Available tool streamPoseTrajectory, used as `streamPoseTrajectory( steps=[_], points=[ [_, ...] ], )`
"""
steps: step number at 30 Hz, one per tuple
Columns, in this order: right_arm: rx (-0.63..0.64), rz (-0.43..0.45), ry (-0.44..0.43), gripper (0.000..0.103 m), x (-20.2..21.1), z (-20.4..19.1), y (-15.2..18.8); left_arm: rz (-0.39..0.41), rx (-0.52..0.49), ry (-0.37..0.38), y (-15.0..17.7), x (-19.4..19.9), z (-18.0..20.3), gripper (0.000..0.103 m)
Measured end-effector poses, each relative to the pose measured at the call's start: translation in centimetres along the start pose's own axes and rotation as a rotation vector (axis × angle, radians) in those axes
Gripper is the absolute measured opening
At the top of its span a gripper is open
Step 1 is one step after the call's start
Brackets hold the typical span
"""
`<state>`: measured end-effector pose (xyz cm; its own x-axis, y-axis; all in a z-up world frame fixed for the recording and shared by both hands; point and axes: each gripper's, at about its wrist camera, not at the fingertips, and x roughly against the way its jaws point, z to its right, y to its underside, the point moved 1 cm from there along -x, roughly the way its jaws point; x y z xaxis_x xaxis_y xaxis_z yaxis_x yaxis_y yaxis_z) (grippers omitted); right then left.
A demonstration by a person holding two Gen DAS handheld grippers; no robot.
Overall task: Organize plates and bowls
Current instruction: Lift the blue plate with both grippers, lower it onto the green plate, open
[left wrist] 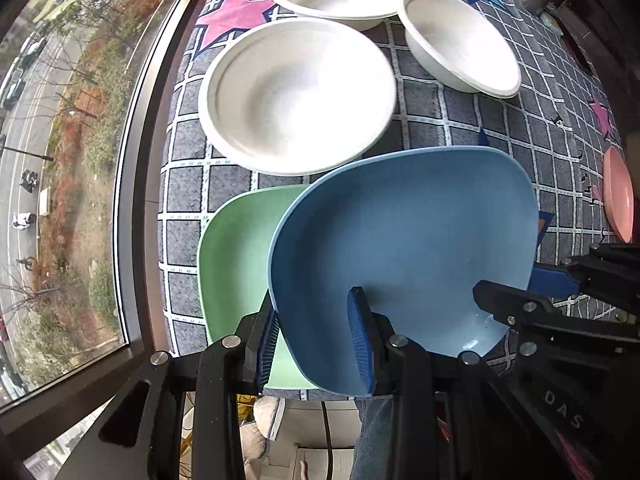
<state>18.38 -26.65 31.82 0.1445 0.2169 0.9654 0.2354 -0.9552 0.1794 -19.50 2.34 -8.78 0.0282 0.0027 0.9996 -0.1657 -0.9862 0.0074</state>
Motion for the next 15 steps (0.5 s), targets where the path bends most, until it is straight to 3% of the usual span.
streamPoseTrajectory(
  steps=[4,15],
  points=[
    [0.028,-0.037,-0.038,0.026,-2.0,-5.5,-2.9,0.003,0.027,-0.032,0.0,-0.5,-3.1,0.037],
    [0.04,-0.089,-0.066,0.026,-7.1,-20.2,-8.3,0.003,0.087,-0.076,0.0,-3.3,-4.5,0.04]
  ],
)
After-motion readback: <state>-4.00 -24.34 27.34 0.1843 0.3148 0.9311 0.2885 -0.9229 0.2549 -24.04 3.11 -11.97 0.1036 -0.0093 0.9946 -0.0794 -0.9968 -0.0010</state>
